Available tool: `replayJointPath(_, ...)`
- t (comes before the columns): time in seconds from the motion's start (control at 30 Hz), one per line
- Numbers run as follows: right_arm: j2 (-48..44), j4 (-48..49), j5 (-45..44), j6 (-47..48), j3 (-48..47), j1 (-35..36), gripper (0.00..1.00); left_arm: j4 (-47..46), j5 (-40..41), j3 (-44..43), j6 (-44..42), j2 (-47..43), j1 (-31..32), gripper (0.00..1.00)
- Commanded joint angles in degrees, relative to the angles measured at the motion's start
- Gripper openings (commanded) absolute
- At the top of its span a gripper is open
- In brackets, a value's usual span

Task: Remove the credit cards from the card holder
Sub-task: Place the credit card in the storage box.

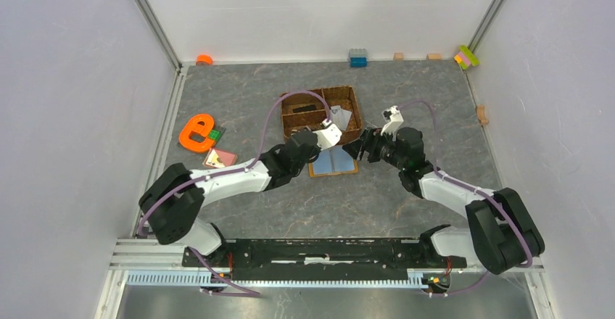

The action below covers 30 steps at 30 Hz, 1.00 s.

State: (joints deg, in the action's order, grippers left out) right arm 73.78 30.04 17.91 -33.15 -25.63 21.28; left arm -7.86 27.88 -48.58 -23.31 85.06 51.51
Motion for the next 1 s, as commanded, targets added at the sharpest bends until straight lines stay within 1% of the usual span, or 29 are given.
replayJointPath(0.0, -4.54, -4.25, 5.86, 1.05, -3.28, 1.05, 0.84, -3.29, 0.71, -1.26, -9.21, 2.99, 0.17, 0.02)
replayJointPath(0.07, -9.19, -8.76, 0.67, 4.40, -3.53, 1.05, 0.87, -3.31, 1.34, -1.50, -10.65, 3.24, 0.16, 0.02)
replayJointPath(0.1, -11.01, -9.12, -0.96, 5.01, -2.81, 1.05, 0.88, -3.27, 1.75, -1.61, -11.30, 3.26, 0.17, 0.02)
replayJointPath(0.2, -15.22, -8.78, -2.23, 5.39, -1.19, 0.96, 0.89, -4.27, 2.42, -1.38, -13.03, 3.27, 0.17, 0.02)
replayJointPath(0.3, -17.59, -8.65, -4.50, 5.71, -0.11, 0.86, 0.90, -8.07, 2.71, -0.27, -15.95, 3.87, 0.17, 0.02)
replayJointPath(0.43, -19.63, -9.20, -7.58, 6.29, 0.92, 0.05, 0.91, -7.78, 1.49, -0.90, -16.42, 2.79, 0.26, 0.02)
replayJointPath(0.53, -21.89, -8.95, -9.35, 6.29, 1.96, -0.51, 0.92, -8.63, 1.10, -0.82, -18.94, 2.41, 0.26, 0.02)
replayJointPath(0.67, -27.01, -7.70, -13.87, 6.47, 4.74, -0.81, 0.95, -10.89, 1.73, -2.41, -23.69, 6.09, 0.18, 0.02)
replayJointPath(0.8, -33.94, -6.95, -19.31, 7.14, 7.91, -0.80, 0.96, -10.95, 5.24, -6.33, -28.67, 11.43, 0.13, 0.02)
replayJointPath(0.87, -37.93, -6.15, -22.08, 7.13, 9.84, -0.80, 0.98, -11.60, 4.42, -6.27, -29.21, 11.64, -0.20, 0.02)
replayJointPath(0.97, -41.87, -4.77, -24.80, 7.33, 12.29, -0.88, 0.98, -11.48, 1.12, -5.66, -27.59, 10.72, -1.60, 0.02)
